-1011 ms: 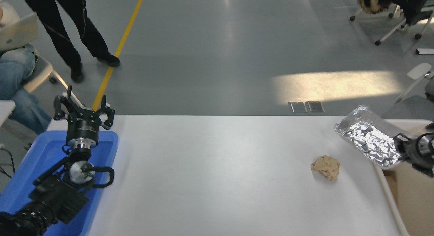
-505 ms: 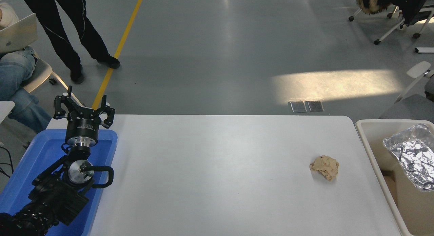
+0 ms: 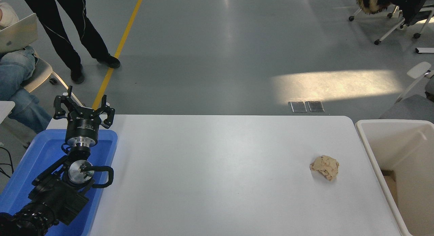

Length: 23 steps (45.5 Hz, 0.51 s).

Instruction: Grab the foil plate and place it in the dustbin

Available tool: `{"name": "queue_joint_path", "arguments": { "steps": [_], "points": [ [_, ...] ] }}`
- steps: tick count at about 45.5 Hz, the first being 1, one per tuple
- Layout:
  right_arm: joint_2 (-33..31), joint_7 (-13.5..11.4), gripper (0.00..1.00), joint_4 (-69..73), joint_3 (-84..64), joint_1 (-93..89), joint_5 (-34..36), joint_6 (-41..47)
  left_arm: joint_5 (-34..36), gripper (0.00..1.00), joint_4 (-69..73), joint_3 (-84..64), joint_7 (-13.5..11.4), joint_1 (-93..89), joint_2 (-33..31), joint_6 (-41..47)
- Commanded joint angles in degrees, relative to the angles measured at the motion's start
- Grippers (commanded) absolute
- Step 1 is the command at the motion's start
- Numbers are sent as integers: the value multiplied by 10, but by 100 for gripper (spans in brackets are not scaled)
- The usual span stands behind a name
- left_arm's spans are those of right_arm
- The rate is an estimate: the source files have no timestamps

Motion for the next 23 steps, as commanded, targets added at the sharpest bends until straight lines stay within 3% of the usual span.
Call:
{"name": "queue_joint_path", "arguments": {
  "steps": [1, 15, 23],
  "points": [
    [-27, 5, 99, 41, -6, 54, -8, 26, 0, 99, 0, 1, 1, 0, 0, -1],
    [-129, 5, 97, 344, -18, 274, -174, 21, 1, 99, 0, 1, 1, 0, 0, -1],
    [-152, 5, 97, 515, -149, 443, -221, 22, 1, 99, 0, 1, 1, 0, 0, -1]
  ]
}}
